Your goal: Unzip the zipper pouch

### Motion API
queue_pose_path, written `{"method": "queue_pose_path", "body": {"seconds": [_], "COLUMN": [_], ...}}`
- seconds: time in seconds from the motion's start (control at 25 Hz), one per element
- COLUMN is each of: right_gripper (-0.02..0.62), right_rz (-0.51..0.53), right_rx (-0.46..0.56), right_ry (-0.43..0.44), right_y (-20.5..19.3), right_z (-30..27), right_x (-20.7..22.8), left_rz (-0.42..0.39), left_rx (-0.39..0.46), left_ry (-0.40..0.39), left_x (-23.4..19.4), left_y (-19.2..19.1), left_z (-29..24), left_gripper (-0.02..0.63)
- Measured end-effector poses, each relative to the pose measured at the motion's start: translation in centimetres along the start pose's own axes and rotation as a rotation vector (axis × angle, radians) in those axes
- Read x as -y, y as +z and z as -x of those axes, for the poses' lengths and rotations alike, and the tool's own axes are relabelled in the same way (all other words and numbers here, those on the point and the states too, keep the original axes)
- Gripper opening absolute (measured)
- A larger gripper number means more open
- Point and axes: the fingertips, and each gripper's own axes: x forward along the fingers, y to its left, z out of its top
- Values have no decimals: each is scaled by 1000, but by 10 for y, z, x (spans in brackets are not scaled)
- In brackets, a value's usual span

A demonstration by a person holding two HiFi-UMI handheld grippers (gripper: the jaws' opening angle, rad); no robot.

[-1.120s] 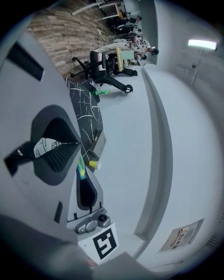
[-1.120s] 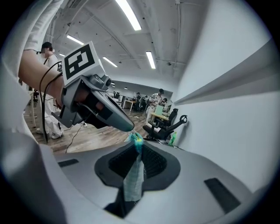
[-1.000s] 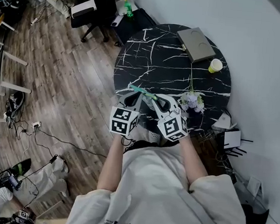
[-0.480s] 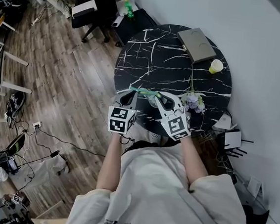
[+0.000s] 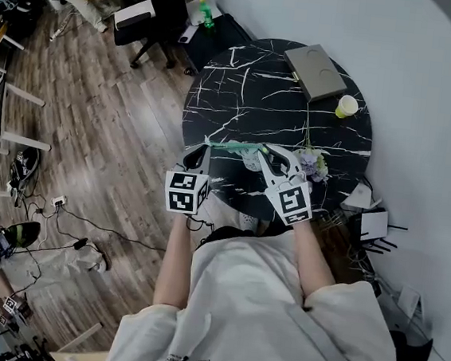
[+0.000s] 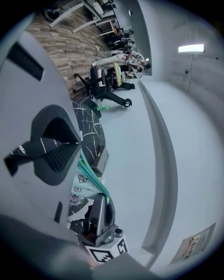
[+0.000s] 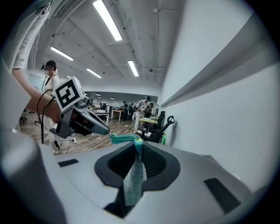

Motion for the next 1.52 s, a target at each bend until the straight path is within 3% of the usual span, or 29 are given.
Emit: {"method": "queue_pose_path", "body": {"seconds": [0.4, 0.68, 0.92, 1.08, 1.52], "right_gripper": [52, 52, 52, 52, 52], "right_rz": [-19, -56, -115, -148, -194], "right_rx": [10, -16, -59, -68, -117], "right_ry": [30, 6, -26, -36, -16], "right_y": [4, 0, -6, -7, -10], "right_z": [-3, -6, -8, -7, -13], "right_x": [-1, 0, 5, 8, 4], "left_rz": [22, 58, 67, 29, 47], "left_rx": [19, 60, 108, 152, 169], "left_ry": [79, 75, 29, -33, -126], "left_x": [-4, -3, 16, 34, 47], "left_y": [-3, 4, 14, 21, 28], "left_z": [0, 11, 16, 18, 26], "left_gripper": [26, 28, 28, 26, 21]}}
